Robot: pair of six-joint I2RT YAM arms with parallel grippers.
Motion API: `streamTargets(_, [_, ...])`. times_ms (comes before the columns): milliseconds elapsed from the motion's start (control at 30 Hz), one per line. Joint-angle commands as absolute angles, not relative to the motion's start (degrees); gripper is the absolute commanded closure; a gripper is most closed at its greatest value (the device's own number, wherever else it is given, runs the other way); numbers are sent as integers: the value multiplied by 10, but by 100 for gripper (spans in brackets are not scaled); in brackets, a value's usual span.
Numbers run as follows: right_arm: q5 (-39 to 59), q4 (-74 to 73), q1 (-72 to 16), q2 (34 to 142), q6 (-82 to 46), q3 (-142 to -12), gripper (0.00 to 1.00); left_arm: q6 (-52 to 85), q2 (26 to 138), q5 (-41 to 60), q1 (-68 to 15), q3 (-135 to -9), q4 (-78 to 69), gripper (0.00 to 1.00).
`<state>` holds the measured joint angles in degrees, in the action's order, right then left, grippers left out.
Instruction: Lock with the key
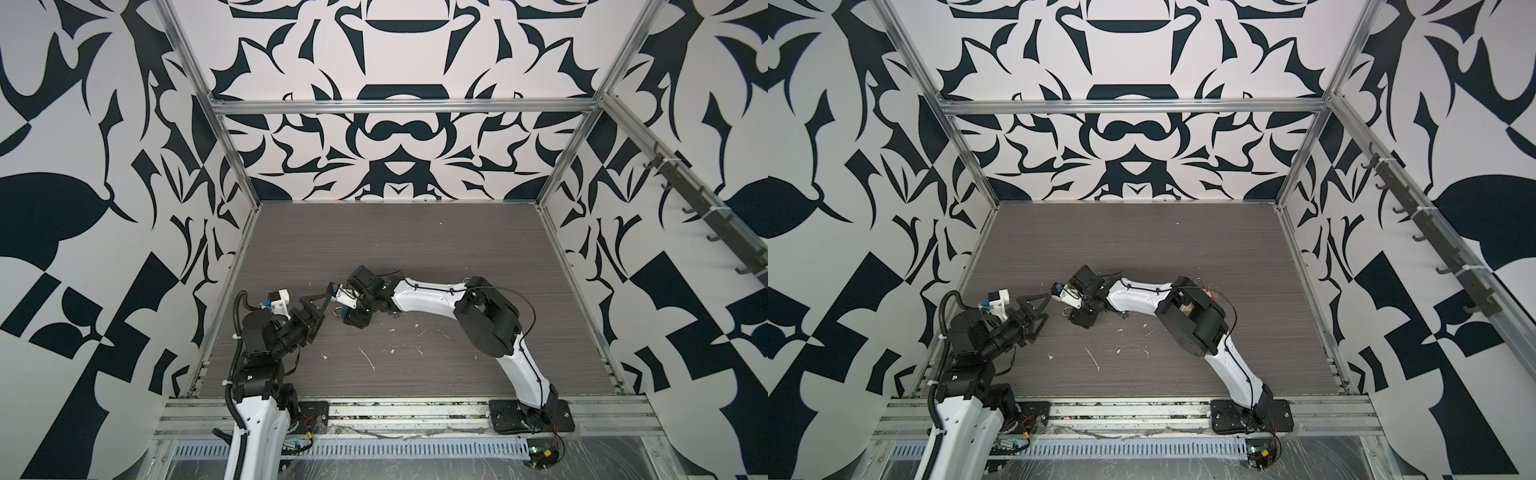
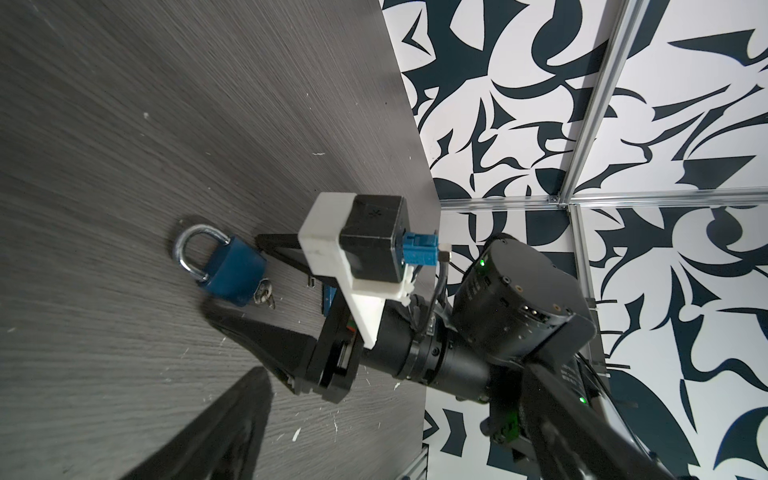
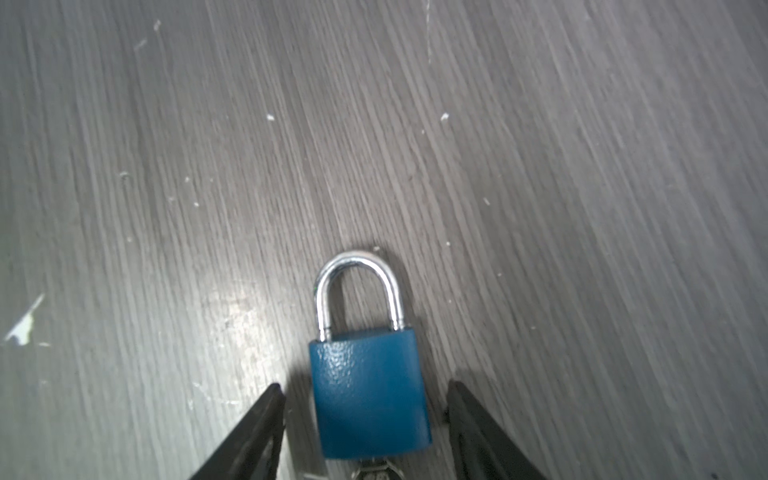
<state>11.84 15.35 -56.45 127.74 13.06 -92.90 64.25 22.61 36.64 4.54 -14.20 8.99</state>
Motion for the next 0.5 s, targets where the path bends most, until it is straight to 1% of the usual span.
streamTargets(0, [127, 168, -567, 1286, 129, -952, 39, 645, 228, 381, 48, -135, 76, 4])
streamTargets(233, [120, 173, -567, 1289, 124, -946, 47, 644, 230, 383, 48, -132, 75, 4])
streamTargets(400, [118, 155, -567, 1272, 119, -916, 53, 640, 237, 385, 48, -130, 75, 4])
streamTargets(467, [118, 149, -566, 1265, 116, -910, 58, 640, 242, 387, 48, -128, 72, 4])
